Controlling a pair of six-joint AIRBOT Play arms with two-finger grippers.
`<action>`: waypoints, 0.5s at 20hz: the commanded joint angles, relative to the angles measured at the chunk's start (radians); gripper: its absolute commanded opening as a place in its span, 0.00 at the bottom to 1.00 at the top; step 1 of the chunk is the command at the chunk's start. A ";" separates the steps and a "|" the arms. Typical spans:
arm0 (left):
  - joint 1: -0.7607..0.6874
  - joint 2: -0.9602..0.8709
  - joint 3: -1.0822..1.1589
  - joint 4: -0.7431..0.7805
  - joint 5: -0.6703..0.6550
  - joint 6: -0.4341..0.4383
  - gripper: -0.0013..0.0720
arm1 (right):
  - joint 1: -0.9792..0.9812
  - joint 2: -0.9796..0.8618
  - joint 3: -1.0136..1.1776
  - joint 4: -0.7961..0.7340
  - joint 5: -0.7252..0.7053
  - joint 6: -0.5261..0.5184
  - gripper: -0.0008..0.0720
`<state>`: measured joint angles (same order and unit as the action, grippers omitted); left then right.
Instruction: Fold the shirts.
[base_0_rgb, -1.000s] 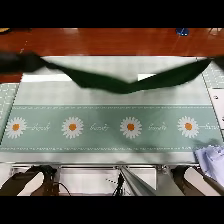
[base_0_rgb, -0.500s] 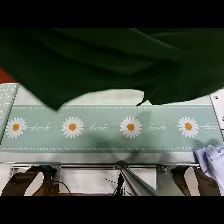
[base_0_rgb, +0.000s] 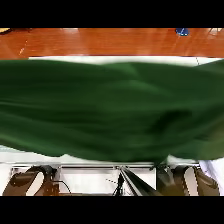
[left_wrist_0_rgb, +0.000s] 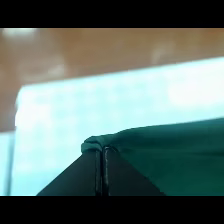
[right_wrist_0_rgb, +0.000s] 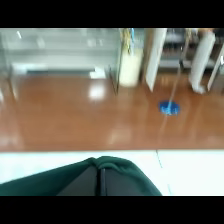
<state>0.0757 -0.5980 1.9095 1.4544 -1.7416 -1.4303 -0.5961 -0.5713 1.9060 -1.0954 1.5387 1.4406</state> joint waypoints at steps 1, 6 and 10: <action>0.001 0.011 0.002 0.065 -0.099 -0.004 0.04 | -0.001 -0.037 0.014 0.027 0.170 0.018 0.05; 0.001 0.011 0.001 -0.008 -0.099 -0.019 0.04 | 0.000 -0.071 0.014 0.077 0.297 0.019 0.05; 0.001 -0.040 -0.058 -0.026 -0.100 -0.027 0.04 | 0.000 -0.201 0.013 0.123 0.314 0.013 0.05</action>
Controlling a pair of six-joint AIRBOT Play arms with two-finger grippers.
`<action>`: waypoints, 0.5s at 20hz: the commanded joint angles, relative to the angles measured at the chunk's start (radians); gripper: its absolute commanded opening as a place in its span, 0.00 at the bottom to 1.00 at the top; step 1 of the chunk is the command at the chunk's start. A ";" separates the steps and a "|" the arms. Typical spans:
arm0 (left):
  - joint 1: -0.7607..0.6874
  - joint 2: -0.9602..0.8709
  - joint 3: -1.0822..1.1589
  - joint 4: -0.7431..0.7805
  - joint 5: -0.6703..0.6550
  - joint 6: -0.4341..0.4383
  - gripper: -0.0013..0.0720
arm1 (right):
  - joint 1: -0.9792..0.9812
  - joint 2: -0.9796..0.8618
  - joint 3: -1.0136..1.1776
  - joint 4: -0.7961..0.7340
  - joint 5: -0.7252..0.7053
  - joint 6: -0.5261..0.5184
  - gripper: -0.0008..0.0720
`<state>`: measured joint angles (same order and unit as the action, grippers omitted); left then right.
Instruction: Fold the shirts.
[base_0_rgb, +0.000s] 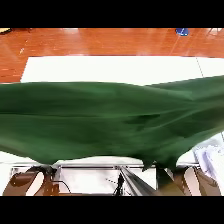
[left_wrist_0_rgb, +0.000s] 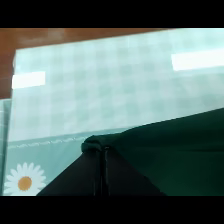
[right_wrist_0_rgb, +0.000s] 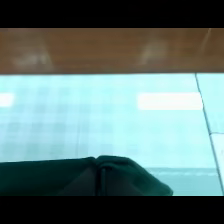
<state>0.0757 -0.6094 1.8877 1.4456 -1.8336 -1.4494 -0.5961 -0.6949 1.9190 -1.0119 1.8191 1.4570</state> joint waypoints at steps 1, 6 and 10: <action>0.001 -0.060 -0.077 -0.018 -0.007 -0.008 0.04 | 0.000 -0.135 0.000 0.045 0.034 -0.004 0.05; 0.000 -0.272 -0.249 -0.127 0.150 -0.006 0.04 | 0.069 -0.459 0.000 -0.005 0.034 -0.014 0.05; -0.002 -0.492 -0.261 -0.195 0.309 0.000 0.04 | 0.282 -0.706 0.000 -0.206 -0.051 -0.036 0.05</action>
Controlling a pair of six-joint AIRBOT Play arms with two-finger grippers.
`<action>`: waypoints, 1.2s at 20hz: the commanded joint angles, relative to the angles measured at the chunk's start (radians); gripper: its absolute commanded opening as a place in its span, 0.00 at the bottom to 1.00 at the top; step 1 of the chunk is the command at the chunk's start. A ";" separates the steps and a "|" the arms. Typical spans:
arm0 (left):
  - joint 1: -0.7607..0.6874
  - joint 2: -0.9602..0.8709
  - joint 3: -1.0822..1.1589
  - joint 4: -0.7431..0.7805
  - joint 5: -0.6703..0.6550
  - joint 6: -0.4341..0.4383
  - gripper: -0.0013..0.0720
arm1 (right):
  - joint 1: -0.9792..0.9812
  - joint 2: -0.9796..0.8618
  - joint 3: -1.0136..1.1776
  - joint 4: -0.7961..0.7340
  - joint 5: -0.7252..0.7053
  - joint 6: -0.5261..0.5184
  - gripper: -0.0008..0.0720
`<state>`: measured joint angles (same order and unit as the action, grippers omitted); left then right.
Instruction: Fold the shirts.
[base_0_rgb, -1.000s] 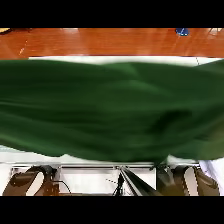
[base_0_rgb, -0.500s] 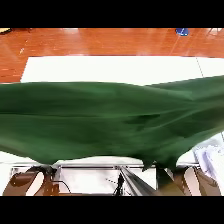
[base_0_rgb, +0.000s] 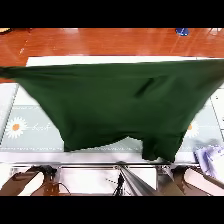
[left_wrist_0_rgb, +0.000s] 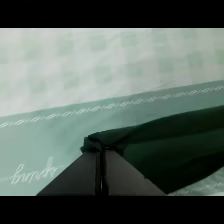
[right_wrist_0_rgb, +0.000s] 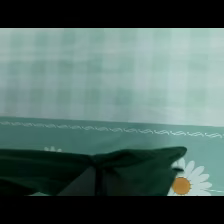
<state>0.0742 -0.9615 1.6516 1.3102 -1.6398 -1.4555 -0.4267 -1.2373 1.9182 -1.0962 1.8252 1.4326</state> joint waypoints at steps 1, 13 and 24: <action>0.000 -0.199 -0.025 -0.062 0.121 0.018 0.04 | 0.142 -0.210 0.001 -0.148 -0.102 -0.011 0.05; -0.055 -0.655 -0.025 -0.171 0.634 0.028 0.04 | 0.245 -0.582 0.001 -0.151 -0.742 -0.011 0.05; -0.047 -0.847 0.000 -0.188 0.385 0.007 0.04 | 0.230 -0.665 0.002 -0.227 -0.537 -0.021 0.05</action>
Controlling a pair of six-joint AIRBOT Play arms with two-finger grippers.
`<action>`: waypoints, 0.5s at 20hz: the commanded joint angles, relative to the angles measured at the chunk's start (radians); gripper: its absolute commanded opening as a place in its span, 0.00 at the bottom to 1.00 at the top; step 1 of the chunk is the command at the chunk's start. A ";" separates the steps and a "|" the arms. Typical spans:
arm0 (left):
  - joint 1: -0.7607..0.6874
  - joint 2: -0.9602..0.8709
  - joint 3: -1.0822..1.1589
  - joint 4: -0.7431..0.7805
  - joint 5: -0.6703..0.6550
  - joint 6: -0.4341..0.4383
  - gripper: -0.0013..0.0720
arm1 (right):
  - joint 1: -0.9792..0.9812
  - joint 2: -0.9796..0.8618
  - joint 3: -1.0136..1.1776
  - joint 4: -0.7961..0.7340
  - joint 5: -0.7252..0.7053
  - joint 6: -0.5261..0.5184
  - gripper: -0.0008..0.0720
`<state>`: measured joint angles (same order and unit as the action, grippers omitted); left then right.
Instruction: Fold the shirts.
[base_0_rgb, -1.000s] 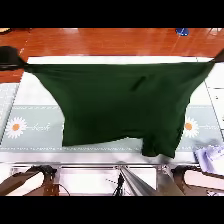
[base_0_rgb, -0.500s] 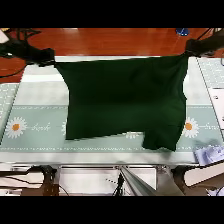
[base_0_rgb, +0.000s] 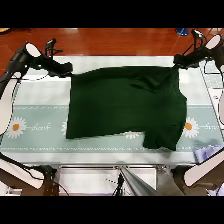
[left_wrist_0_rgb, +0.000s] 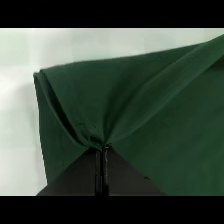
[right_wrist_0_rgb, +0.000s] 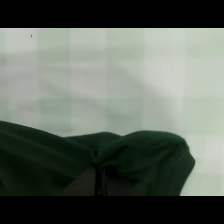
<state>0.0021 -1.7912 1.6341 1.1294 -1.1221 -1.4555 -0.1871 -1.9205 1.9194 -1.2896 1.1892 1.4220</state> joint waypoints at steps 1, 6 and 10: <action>0.043 -0.018 0.033 -0.008 -0.219 0.007 0.04 | -0.019 0.038 0.001 -0.059 0.145 -0.010 0.05; 0.075 -0.015 0.051 -0.008 -0.475 0.006 0.04 | -0.061 0.072 -0.002 -0.115 0.415 0.017 0.05; 0.027 -0.027 0.051 -0.008 -0.404 0.002 0.04 | -0.046 0.068 -0.016 -0.100 0.443 0.018 0.05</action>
<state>0.0502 -1.8103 1.6821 1.1221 -1.5188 -1.4506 -0.2375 -1.8534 1.9095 -1.3922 1.5620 1.4330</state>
